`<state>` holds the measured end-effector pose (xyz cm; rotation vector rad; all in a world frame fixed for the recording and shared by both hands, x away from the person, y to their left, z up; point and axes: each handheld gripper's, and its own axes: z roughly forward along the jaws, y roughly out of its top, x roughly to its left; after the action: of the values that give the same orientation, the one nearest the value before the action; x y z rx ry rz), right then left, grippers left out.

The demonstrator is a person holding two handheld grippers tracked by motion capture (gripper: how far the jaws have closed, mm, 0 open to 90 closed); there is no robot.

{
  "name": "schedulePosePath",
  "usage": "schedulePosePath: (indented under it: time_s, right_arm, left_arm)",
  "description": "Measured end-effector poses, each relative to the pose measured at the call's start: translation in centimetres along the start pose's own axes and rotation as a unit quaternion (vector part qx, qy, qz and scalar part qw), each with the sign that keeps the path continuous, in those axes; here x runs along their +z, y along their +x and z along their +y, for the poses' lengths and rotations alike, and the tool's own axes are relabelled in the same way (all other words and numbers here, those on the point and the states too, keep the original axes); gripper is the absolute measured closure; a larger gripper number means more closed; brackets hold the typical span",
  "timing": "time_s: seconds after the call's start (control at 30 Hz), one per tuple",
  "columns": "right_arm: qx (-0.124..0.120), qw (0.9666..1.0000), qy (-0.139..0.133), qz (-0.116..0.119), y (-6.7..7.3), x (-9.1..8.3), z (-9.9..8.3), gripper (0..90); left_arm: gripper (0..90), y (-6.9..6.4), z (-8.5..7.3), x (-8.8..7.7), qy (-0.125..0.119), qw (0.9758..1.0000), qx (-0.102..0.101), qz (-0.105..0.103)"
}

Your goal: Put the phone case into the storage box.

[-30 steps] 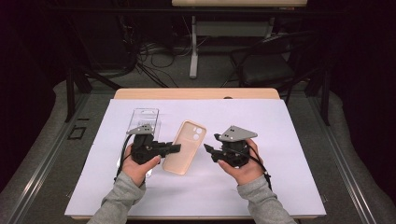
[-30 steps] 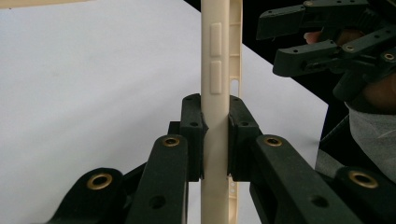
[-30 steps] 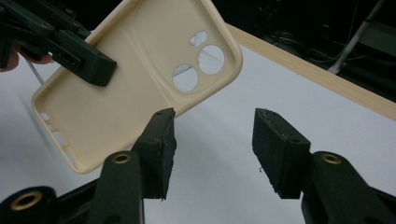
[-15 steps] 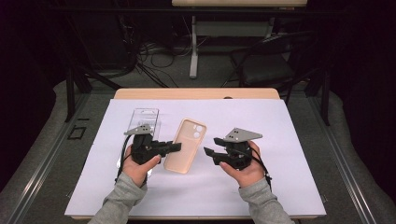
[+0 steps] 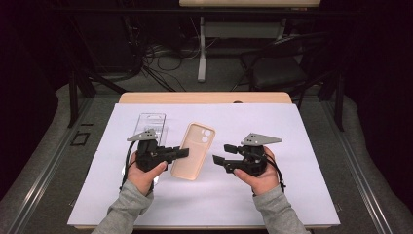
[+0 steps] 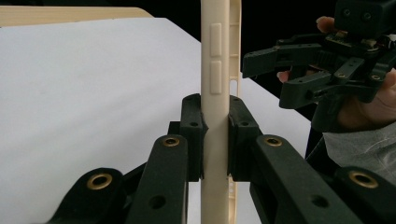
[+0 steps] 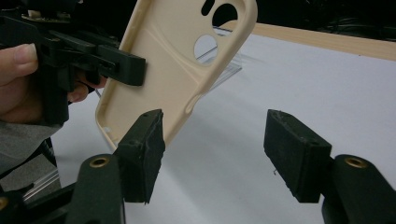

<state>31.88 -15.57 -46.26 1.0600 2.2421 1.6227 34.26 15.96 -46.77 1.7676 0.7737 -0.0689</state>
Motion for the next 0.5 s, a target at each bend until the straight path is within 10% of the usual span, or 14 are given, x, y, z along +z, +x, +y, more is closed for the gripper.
schedulePosePath:
  time_s: [0.5]
  right_arm:
    - [-0.021,0.9994,0.015,0.025,0.08,0.43,-0.24,44.3]
  left_arm:
    - [80.6,-0.13,0.02,-0.09,-0.009,0.9999,0.001,-0.003]
